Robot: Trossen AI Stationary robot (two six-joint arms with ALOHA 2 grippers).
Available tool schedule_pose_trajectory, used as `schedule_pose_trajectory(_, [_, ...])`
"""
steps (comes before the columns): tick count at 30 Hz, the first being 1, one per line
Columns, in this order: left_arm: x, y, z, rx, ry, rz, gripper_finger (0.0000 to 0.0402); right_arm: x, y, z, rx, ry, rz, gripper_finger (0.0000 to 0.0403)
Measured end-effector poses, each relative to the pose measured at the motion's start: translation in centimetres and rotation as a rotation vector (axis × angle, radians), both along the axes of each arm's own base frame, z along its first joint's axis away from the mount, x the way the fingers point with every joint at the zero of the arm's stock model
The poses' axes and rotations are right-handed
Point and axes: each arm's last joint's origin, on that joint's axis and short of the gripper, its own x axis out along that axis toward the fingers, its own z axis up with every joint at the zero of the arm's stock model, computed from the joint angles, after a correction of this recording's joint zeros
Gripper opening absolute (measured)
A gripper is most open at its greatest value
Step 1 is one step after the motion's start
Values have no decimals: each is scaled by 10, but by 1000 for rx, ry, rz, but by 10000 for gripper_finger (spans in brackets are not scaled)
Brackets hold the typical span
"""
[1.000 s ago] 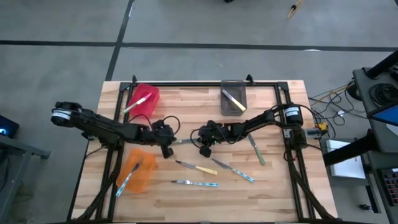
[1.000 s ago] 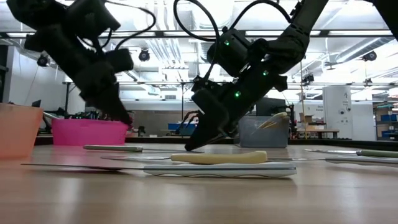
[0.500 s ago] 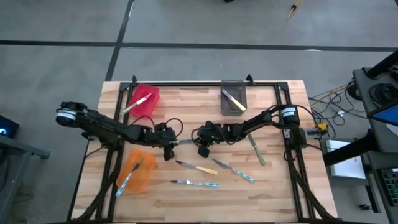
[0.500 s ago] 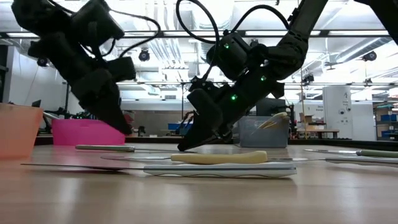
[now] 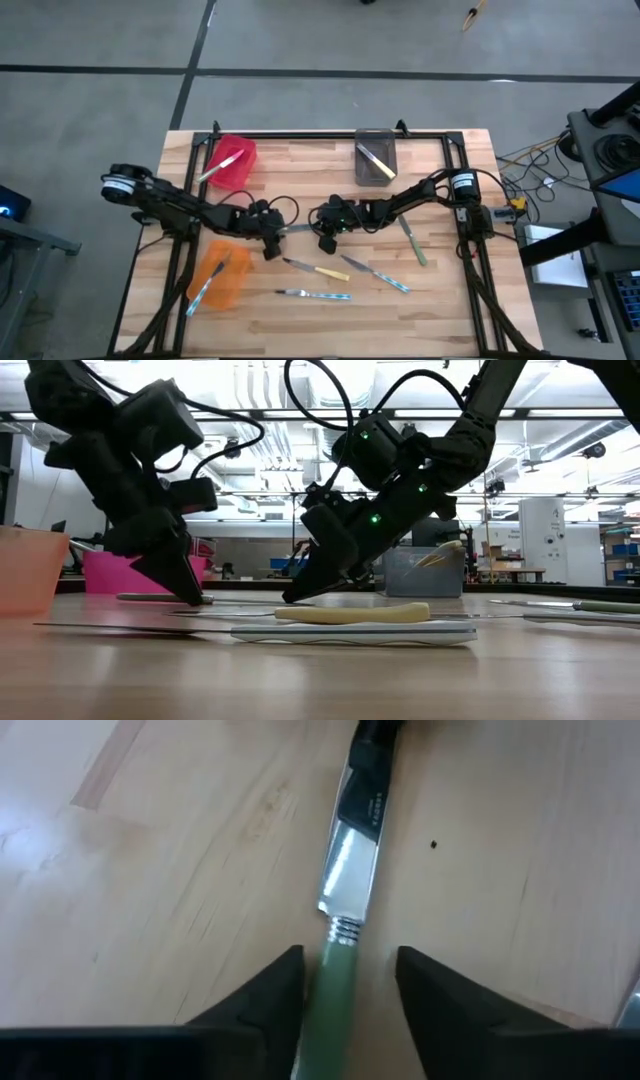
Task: Sort silverware by color (type)
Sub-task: Put the left green knife into the red bin
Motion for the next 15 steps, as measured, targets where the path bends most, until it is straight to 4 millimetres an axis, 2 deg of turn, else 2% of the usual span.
schedule_pose_trajectory(2, [0, 0, -1, 9, 4, 4, 103, 1, 0, 5, 0, -13, 1, 8])
schedule_pose_trajectory(6, [0, 0, -1, 28, 4, -3, 23, 3, 1, 27, -11, -71, 4, 9])
schedule_pose_trajectory(12, [3, -5, 2, 72, -60, 5, 21, -4, 6, 68, -20, -100, 48, 8])
schedule_pose_trajectory(15, [3, -5, 5, 65, -79, 9, 20, -10, 12, 99, -43, -150, 80, 8])
